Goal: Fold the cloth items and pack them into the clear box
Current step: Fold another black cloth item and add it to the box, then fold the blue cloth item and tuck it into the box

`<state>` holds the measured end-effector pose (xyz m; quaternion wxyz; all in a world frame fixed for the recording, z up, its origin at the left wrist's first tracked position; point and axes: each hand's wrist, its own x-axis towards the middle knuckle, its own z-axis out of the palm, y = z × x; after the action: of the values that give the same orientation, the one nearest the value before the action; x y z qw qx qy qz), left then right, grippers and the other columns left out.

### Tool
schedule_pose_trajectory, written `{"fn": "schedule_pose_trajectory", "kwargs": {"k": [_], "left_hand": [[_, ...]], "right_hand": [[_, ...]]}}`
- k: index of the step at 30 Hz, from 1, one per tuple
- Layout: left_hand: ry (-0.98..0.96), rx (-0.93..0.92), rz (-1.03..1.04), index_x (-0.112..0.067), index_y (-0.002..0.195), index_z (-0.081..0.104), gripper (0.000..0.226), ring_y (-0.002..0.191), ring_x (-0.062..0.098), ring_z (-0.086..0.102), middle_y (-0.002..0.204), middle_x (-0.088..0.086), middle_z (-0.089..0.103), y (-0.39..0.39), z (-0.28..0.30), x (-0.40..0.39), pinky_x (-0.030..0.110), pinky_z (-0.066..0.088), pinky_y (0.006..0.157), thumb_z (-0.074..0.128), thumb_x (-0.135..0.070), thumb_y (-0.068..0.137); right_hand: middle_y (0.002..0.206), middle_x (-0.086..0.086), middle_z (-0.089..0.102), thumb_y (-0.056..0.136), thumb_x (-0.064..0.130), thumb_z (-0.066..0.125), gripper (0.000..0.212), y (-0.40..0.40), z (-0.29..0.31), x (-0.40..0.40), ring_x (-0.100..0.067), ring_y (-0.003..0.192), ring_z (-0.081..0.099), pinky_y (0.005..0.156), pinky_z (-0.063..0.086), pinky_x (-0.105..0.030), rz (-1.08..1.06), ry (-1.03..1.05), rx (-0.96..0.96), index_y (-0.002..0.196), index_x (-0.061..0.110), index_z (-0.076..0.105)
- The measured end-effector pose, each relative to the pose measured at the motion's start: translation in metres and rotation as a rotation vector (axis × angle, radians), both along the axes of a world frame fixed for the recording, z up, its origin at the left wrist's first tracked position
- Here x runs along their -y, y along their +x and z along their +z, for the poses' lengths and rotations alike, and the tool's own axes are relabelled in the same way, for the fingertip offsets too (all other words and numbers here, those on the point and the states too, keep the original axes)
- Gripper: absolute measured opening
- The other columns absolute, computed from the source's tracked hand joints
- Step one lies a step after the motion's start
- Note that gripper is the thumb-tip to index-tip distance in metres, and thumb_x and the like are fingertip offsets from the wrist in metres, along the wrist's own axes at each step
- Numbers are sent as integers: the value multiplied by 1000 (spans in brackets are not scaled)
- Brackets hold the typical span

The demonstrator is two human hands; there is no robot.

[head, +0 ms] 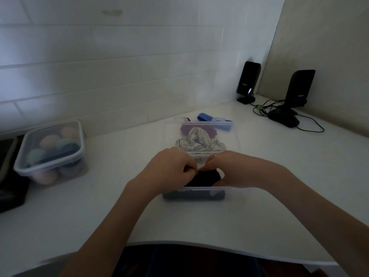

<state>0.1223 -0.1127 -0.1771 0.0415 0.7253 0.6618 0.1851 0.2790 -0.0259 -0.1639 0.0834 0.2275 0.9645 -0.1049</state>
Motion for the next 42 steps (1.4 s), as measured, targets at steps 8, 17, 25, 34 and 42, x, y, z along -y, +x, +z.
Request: {"fn": "schedule_pose_trajectory", "kwargs": {"k": [8, 17, 25, 34, 42], "left_hand": [[496, 525, 153, -12, 65, 72, 28, 62, 12, 65, 64, -2, 69, -21, -2, 7, 33, 55, 56, 45, -12, 72], [684, 879, 486, 0, 63, 64, 28, 40, 5, 53, 61, 8, 64, -49, -5, -29, 14, 38, 41, 40, 8, 75], [687, 863, 581, 1, 62, 63, 27, 37, 5, 50, 54, 11, 58, -57, -16, -34, 9, 37, 42, 41, 9, 77], [663, 723, 482, -4, 59, 62, 30, 42, 15, 51, 46, 2, 53, -47, -20, -37, 7, 37, 43, 44, 10, 79], [651, 692, 474, -3, 60, 63, 30, 42, 22, 48, 47, 1, 53, -46, -21, -36, 6, 37, 43, 44, 10, 79]], "right_hand": [[105, 5, 72, 81, 29, 69, 32, 32, 34, -9, -3, 90, 67, 92, 51, -23, -204, -145, -378, 113, 26, 68], [110, -6, 64, 92, 5, 49, 27, 39, 4, -116, -22, 93, 63, 85, 52, -38, -632, -40, -942, 112, 18, 62], [148, -11, 39, 95, 24, 48, 50, 2, -61, -154, -31, 134, 39, 112, 29, -46, -636, -60, -557, 142, 17, 35], [123, -16, 51, 87, 23, 56, 35, -5, -67, -157, -35, 113, 46, 85, 42, -45, -629, 304, -381, 120, 10, 54], [101, -19, 57, 96, 18, 45, 22, -3, -60, -161, -24, 87, 51, 71, 34, -29, -709, 91, -952, 95, 0, 59]]}}
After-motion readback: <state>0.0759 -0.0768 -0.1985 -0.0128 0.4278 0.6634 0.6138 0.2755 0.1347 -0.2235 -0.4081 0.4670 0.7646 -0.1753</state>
